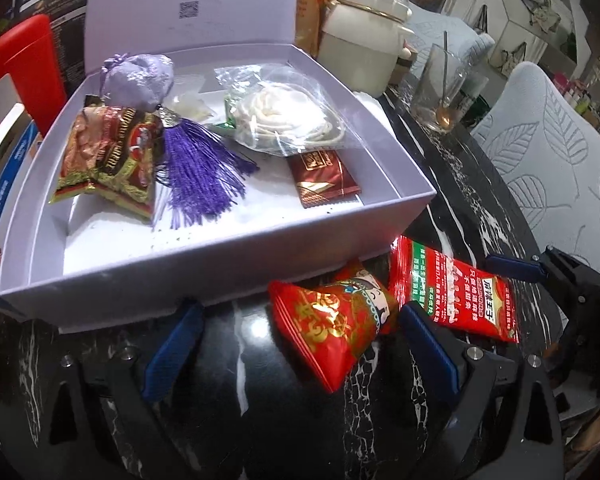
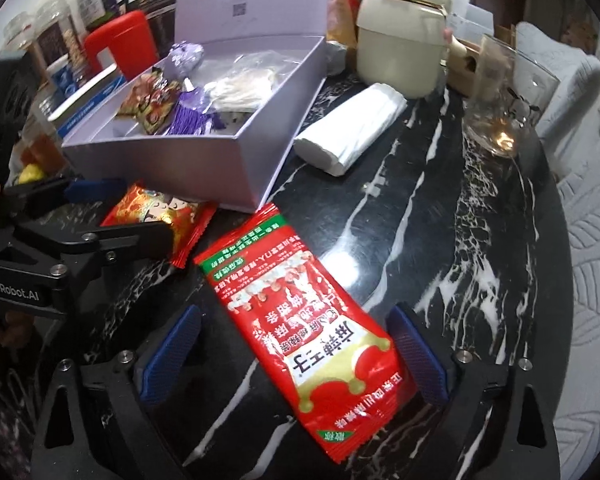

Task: Organize soft objects
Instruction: 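Grasp the red-gold candy packet with the left gripper while the right grasps the sauce packet, then lift both packets and carry them toward the lavender box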

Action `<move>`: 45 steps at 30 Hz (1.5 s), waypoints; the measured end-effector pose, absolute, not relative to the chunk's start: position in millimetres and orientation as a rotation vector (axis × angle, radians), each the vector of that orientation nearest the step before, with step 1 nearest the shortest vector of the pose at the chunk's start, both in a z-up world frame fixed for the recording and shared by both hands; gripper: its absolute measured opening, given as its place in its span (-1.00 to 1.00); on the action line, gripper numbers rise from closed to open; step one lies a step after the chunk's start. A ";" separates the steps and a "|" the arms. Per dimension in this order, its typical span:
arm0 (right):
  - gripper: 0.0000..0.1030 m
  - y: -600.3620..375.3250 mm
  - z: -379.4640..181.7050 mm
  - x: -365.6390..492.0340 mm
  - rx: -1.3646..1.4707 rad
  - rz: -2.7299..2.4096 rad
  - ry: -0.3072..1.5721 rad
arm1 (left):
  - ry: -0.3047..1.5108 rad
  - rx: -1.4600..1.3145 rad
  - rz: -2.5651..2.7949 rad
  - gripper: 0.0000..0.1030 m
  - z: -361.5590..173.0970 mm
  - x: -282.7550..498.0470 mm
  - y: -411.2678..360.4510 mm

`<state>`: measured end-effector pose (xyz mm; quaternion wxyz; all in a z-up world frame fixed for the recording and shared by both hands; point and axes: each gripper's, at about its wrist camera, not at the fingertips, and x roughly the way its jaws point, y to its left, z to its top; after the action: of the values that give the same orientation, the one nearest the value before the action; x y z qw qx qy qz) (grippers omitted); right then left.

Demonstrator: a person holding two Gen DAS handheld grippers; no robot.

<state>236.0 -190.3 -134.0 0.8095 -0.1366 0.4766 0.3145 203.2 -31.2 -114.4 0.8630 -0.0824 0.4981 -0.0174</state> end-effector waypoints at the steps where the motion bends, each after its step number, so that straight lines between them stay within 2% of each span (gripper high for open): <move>1: 0.88 -188.7 -135.0 235.1 -0.305 0.662 1.012 | 1.047 -0.170 -0.039 0.94 -115.1 203.7 -32.3; 3: 0.79 -187.2 -136.3 231.9 -0.326 0.630 0.992 | 1.049 -0.159 -0.044 0.94 -115.4 203.5 -33.5; 5: 0.22 -190.6 -132.3 230.0 -0.307 0.614 0.974 | 1.049 -0.153 -0.047 0.94 -115.6 204.2 -34.5; 7: 0.03 -194.8 -129.2 227.6 -0.293 0.584 0.977 | 1.055 -0.147 -0.045 0.94 -116.0 205.0 -35.0; 8: 0.00 -196.5 -128.7 226.0 -0.289 0.572 0.977 | 1.057 -0.144 -0.046 0.94 -116.1 205.1 -35.1; 20: -0.03 -218.1 -126.4 192.5 -0.200 0.484 0.968 | 1.036 -0.055 0.032 0.92 -122.4 207.5 -51.1; 21: -0.03 -220.4 -126.4 190.2 -0.191 0.476 0.970 | 1.031 -0.046 0.033 0.83 -122.6 207.2 -53.0; 24: -0.03 -224.3 -125.4 184.3 -0.176 0.450 0.972 | 1.002 -0.014 0.014 0.29 -120.2 202.8 -58.9; 25: -0.03 -225.5 -125.1 182.8 -0.167 0.445 0.973 | 1.001 -0.006 0.009 0.20 -119.5 202.0 -60.9; 28: -0.04 -228.1 -123.6 177.4 -0.144 0.432 0.977 | 1.003 -0.015 -0.018 0.09 -118.0 199.7 -61.7; 42: -0.21 -229.8 -115.5 145.5 -0.123 0.392 0.970 | 1.007 -0.043 -0.104 0.07 -113.2 145.6 -52.3; 43: -0.32 -228.8 -114.8 142.2 -0.121 0.392 0.969 | 1.006 -0.043 -0.105 0.07 -112.1 141.5 -50.8; 45: -0.41 -226.3 -113.0 136.4 -0.119 0.400 0.970 | 1.004 -0.047 -0.109 0.07 -110.2 131.2 -47.4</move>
<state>136.4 -226.3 -113.0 0.8639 -0.0568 0.4626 0.1907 131.2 -47.4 -110.2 0.8749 -0.0225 0.4811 -0.0520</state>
